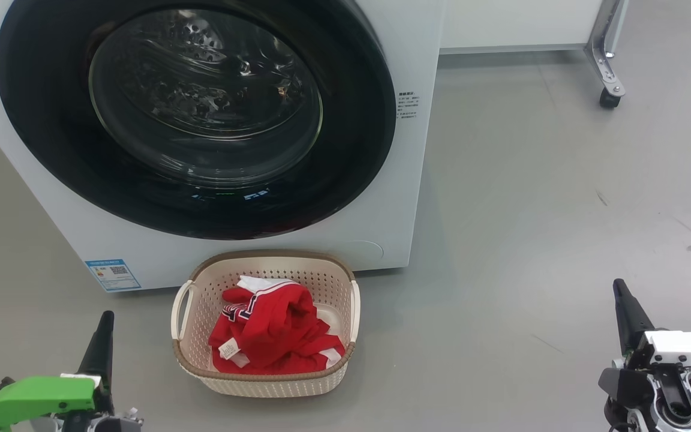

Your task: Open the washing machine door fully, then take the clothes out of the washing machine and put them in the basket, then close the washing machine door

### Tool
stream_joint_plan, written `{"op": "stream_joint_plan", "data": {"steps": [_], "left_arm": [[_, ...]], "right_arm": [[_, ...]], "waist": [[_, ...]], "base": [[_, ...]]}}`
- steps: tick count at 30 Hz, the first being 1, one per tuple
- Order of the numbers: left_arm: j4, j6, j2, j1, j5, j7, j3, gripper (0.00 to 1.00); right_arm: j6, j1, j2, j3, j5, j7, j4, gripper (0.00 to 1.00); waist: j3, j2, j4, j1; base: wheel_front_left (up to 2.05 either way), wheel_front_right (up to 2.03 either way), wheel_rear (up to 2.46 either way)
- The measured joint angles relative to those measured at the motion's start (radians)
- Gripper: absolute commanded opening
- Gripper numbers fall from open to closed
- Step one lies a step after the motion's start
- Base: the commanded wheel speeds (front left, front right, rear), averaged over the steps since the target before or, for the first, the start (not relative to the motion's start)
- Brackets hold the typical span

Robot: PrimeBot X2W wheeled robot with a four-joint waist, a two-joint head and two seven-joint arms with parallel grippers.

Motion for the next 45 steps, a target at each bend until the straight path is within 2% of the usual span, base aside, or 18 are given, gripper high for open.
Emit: {"op": "stream_joint_plan", "data": {"steps": [7, 45], "left_arm": [[0.003, -0.007, -0.004, -0.008, -0.033, 0.007, 0.005, 0.0], [0.008, -0.008, -0.006, -0.01, -0.035, 0.007, 0.008, 0.0]], "right_arm": [[0.0, -0.011, -0.003, -0.006, 0.027, 0.007, 0.003, 0.0], [0.003, -0.011, -0.003, -0.009, 0.027, 0.008, 0.011, 0.0]], "waist": [[0.0, 0.0, -0.001, 0.0], [0.0, 0.0, -0.001, 0.0]], "base": [[0.0, 0.0, 0.0], [0.0, 0.0, 0.0]]}}
